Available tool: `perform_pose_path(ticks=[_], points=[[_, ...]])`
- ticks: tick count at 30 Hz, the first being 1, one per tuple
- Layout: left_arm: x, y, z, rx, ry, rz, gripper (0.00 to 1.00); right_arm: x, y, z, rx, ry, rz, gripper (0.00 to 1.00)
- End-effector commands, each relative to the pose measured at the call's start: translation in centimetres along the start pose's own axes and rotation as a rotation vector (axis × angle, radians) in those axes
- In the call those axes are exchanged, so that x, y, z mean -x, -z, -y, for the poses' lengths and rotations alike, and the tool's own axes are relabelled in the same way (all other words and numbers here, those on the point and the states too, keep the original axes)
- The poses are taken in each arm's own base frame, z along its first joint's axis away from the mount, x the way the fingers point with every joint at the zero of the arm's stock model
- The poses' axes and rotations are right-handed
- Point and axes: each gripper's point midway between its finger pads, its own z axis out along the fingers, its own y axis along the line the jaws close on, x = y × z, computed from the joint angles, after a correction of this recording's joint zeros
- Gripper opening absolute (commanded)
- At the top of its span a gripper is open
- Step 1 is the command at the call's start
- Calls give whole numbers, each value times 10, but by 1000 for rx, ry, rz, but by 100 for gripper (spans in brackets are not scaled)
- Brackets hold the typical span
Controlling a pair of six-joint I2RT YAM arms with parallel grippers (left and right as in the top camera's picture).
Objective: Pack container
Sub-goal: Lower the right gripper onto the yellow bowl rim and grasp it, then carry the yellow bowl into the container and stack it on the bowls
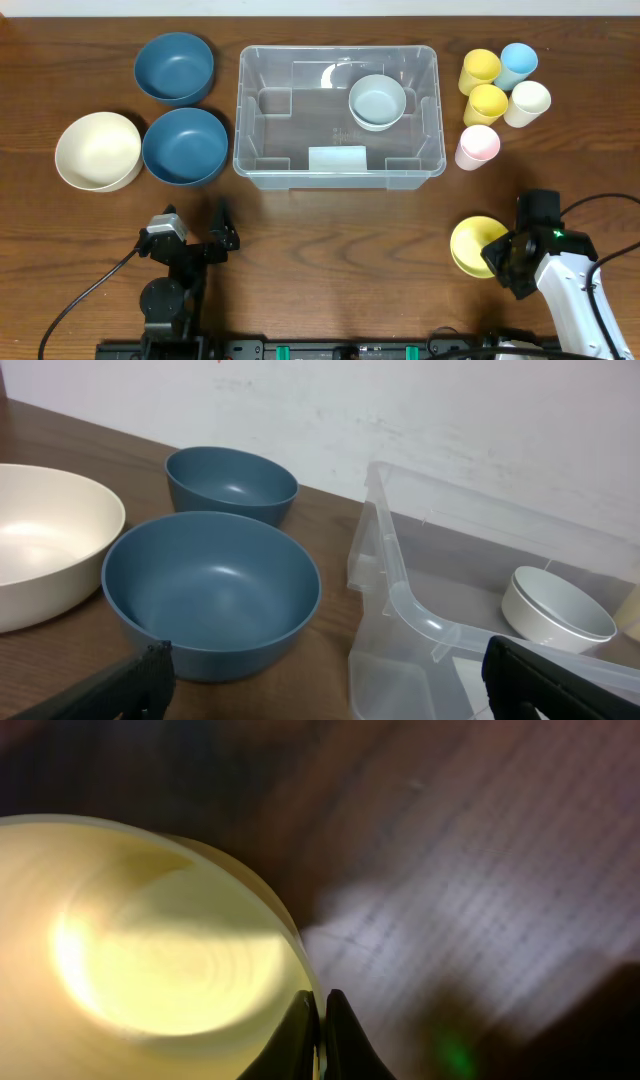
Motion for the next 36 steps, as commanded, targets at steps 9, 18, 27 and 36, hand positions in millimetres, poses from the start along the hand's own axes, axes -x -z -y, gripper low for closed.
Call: perform_pose_path(ticks=[9, 18, 27, 36], points=[[-14, -1, -8, 28, -16, -41, 98, 24, 5, -24, 86, 95, 94, 1], [-14, -1, -8, 28, -16, -41, 98, 49, 62, -68, 229, 268, 154, 1], [-14, -1, -8, 28, -16, -41, 98, 46, 165, -138, 567, 627, 228, 1], [-14, -1, -8, 28, -16, -41, 98, 43, 266, -207, 858, 777, 489, 1]])
